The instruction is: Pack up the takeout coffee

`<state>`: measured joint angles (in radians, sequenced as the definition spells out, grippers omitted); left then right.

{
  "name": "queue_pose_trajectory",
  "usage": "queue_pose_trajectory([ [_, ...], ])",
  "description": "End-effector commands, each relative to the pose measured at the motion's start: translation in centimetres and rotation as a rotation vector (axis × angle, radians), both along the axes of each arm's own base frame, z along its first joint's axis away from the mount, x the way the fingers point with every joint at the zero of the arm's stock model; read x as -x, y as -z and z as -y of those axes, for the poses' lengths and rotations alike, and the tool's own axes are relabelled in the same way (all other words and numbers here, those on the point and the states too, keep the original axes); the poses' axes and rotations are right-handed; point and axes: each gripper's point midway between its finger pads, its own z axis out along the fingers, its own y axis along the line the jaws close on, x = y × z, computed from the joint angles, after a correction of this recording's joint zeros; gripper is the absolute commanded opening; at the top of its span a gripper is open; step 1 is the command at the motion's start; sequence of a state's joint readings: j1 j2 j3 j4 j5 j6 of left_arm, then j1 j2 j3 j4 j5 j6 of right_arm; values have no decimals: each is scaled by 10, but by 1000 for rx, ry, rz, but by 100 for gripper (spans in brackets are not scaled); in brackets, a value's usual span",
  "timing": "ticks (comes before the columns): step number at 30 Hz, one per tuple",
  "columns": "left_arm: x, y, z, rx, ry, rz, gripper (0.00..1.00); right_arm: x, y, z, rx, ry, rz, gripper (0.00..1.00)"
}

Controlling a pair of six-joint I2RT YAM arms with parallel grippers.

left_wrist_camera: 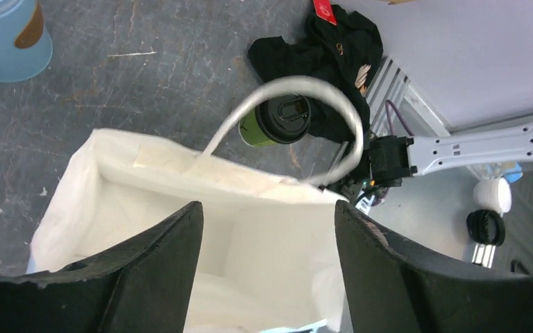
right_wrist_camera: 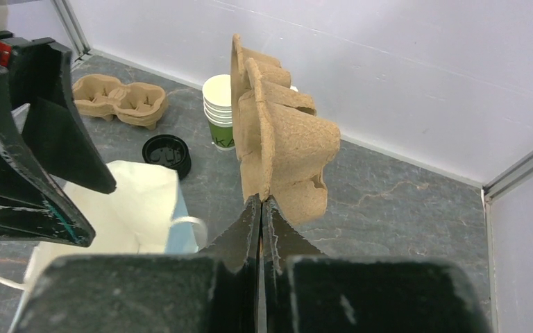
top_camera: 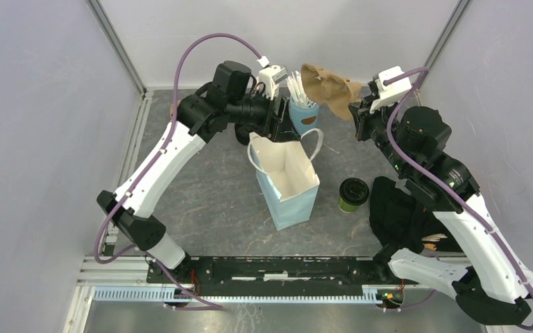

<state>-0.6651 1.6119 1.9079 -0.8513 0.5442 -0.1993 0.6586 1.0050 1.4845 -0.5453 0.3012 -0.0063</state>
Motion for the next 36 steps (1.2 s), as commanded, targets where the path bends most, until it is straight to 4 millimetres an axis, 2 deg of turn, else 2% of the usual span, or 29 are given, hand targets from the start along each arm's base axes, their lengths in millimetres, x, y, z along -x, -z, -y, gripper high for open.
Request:
queue_pose_trajectory([
  [1,15,-45,-15,123,-133,-26,77,1,-13,9,-29,38,53,3],
  [4,9,-52,-30,164,-297,-55,78,1,-12,6,-32,27,48,3],
  [7,2,-54,-58,148,-482,-59,78,-1,-8,4,-28,24,46,3],
  [9,-1,-50,-82,130,-634,-85,78,-2,-7,4,-25,28,48,3],
  [12,-2,-37,-100,128,-776,-156,79,-2,-11,2,-29,16,51,4],
  [15,4,-17,-92,162,-787,-283,79,-3,-10,2,-27,18,60,4],
  [20,25,11,-58,158,-600,-440,74,-1,-13,5,-24,23,70,3],
  [22,30,22,-55,102,-563,-462,68,-1,-12,7,-21,30,72,3],
  [24,29,38,-63,12,-593,-466,61,0,-11,8,-20,32,72,3],
  [27,22,53,-77,-101,-641,-425,42,1,-10,9,-23,33,73,3],
  [30,10,50,-76,-130,-574,-296,18,2,-10,9,-22,31,75,3],
  [33,3,41,-69,-149,-430,-150,6,3,-12,11,-18,34,83,3],
  [34,7,36,-62,-134,-350,-114,3,3,-13,13,-16,39,85,3],
  [36,18,24,-48,-92,-178,-38,2,4,-15,14,-16,41,90,3],
])
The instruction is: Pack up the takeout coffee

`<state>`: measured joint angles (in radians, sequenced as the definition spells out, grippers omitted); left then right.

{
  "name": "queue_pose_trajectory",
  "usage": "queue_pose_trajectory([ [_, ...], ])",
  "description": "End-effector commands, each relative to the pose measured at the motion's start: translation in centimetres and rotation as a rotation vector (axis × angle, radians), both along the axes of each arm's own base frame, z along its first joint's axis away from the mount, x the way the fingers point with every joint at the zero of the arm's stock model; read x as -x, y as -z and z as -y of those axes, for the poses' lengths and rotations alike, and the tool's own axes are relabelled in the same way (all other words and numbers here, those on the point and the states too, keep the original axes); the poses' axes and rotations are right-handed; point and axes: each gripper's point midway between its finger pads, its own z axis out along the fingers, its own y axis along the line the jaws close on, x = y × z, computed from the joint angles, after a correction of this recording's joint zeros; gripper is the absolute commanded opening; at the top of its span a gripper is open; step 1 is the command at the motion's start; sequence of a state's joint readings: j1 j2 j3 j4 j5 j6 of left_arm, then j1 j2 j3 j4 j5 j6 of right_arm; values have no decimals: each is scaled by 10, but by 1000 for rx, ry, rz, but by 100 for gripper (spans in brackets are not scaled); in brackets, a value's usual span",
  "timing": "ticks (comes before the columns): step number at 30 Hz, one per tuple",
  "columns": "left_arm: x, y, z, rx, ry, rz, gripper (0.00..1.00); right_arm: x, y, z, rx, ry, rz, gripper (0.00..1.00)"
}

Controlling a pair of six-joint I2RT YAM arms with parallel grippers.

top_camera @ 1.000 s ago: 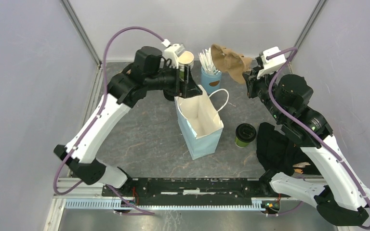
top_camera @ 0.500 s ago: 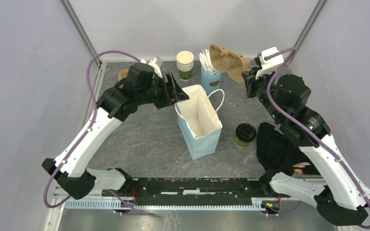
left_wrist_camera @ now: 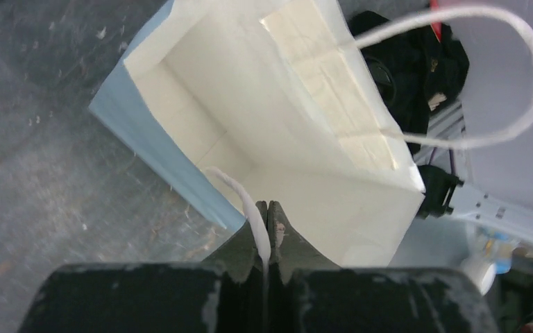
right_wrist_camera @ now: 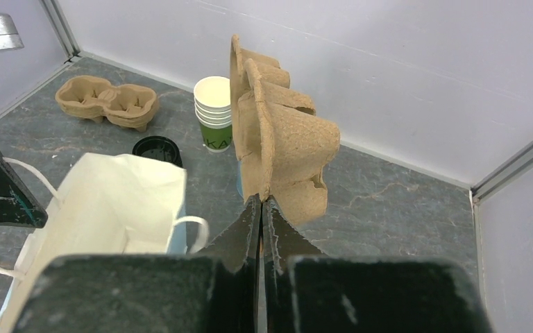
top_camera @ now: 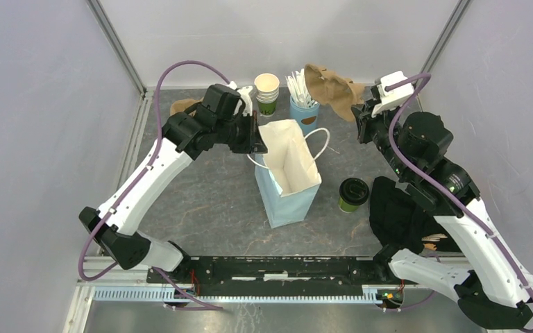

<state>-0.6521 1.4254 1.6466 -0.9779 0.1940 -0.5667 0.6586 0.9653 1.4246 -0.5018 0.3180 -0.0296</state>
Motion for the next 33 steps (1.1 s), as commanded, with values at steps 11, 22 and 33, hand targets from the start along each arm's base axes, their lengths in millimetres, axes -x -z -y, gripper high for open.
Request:
queue_pose_trajectory([
  [11,16,-40,47,126,742,356,2,4,-29,9,-31,23,81,3],
  [22,8,-40,41,138,780,385,2,17,-25,18,35,11,37,0],
  [33,-12,-56,46,97,785,491,2,78,-11,-11,190,-379,-30,0],
])
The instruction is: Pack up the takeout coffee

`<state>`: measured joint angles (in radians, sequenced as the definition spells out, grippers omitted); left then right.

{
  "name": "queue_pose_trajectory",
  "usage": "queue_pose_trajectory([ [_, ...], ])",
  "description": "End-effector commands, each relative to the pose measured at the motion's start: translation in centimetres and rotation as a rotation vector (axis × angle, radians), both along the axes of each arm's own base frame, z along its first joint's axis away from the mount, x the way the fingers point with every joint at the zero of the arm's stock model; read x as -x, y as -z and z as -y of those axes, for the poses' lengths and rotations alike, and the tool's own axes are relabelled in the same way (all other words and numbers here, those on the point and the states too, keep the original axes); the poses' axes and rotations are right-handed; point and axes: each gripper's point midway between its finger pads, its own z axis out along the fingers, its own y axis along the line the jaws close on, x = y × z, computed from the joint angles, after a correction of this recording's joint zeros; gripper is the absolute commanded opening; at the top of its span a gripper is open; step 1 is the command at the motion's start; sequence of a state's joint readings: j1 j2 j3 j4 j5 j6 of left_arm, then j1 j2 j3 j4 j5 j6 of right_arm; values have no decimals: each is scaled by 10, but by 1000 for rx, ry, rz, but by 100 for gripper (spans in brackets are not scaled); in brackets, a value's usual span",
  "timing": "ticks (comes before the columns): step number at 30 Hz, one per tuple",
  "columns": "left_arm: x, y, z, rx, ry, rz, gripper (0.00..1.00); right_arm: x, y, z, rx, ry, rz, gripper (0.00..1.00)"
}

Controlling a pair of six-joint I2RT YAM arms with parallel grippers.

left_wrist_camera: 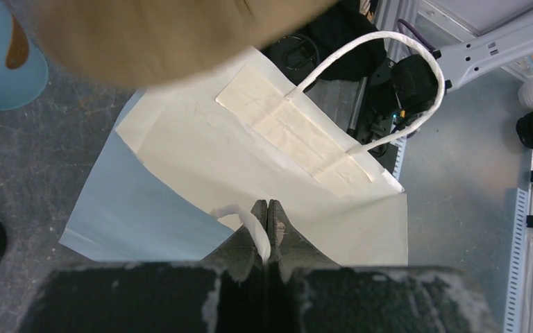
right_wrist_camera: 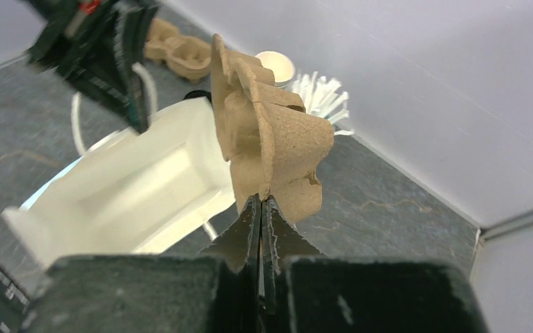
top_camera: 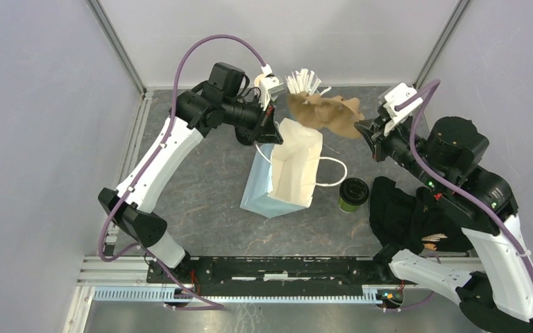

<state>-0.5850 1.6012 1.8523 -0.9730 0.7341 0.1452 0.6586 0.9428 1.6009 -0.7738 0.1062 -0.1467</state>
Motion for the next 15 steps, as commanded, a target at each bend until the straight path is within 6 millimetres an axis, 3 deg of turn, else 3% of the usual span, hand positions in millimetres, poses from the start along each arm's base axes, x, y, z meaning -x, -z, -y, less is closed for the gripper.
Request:
queue_pose_trajectory([
  [1,-11,-26,6,40,35,127,2,33,4,-9,61,-173,-25,0],
  [5,-17,-27,8,38,42,150,2,42,6,-2,82,-183,-29,0],
  [11,-16,-19,0,-3,44,185,2,48,26,8,159,-183,-48,0],
  [15,-14,-20,-4,0,49,238,2,56,52,-7,218,-304,-75,0],
])
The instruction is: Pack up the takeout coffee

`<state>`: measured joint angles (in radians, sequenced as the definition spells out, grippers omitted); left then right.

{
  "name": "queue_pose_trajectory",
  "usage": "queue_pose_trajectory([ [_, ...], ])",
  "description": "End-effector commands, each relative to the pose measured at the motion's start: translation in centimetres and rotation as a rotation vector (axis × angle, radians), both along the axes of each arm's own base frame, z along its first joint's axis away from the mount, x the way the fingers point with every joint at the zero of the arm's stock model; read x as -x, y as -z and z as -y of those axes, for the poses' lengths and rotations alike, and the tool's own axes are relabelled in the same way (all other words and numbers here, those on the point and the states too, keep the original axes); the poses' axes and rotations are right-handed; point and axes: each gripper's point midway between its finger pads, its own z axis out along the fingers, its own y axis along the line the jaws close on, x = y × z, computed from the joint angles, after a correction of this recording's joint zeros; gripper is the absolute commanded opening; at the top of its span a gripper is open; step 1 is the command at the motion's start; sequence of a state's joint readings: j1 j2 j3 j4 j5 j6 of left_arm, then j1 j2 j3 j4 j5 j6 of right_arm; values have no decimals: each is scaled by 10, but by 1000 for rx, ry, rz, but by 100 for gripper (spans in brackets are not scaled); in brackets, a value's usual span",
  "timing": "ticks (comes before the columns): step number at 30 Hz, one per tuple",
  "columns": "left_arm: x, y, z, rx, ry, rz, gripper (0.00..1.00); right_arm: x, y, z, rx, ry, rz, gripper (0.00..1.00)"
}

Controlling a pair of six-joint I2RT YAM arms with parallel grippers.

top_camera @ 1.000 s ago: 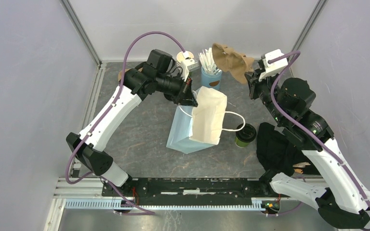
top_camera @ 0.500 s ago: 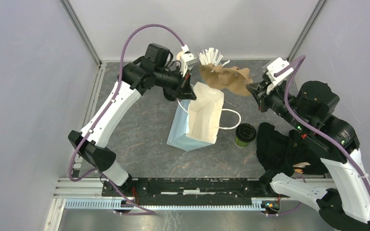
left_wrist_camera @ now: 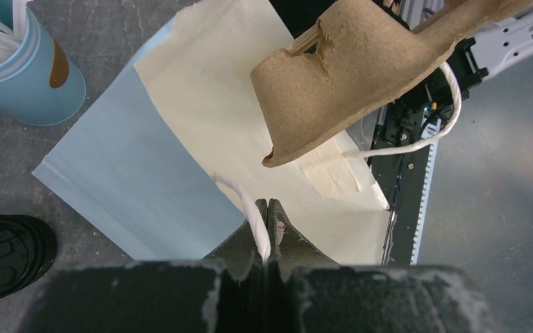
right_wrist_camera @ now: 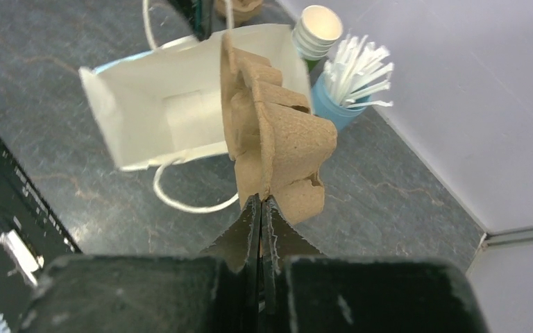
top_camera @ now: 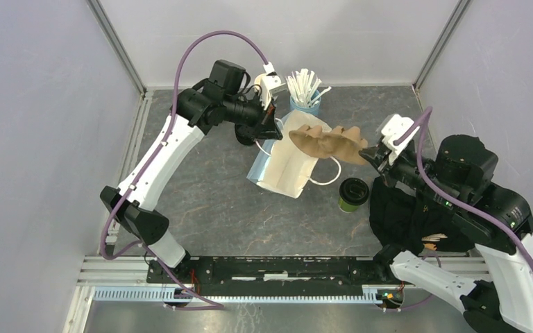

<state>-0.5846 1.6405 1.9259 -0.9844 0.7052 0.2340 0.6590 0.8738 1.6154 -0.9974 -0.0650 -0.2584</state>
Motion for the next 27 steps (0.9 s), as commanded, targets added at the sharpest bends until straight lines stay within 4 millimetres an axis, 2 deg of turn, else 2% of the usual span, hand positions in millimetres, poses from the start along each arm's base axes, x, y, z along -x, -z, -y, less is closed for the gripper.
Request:
queue_pose_trajectory([
  [1,3,-15,-6,21,32,149,2,8,26,-16,72,-136,-27,0],
  [5,0,-24,-7,35,23,210,2,7,43,-29,96,-182,-99,0],
  [9,-3,-34,-6,48,16,239,2,3,52,-32,105,-178,-136,0],
  [15,0,-39,2,45,47,241,2,2,68,-45,98,-201,-226,0],
  [20,5,-47,14,57,83,262,2,-7,70,-56,70,-202,-252,0],
  [23,6,-48,21,66,105,260,2,-12,73,-65,51,-208,-280,0],
  [27,9,-38,25,50,127,241,2,-18,79,-76,55,-225,-308,0],
])
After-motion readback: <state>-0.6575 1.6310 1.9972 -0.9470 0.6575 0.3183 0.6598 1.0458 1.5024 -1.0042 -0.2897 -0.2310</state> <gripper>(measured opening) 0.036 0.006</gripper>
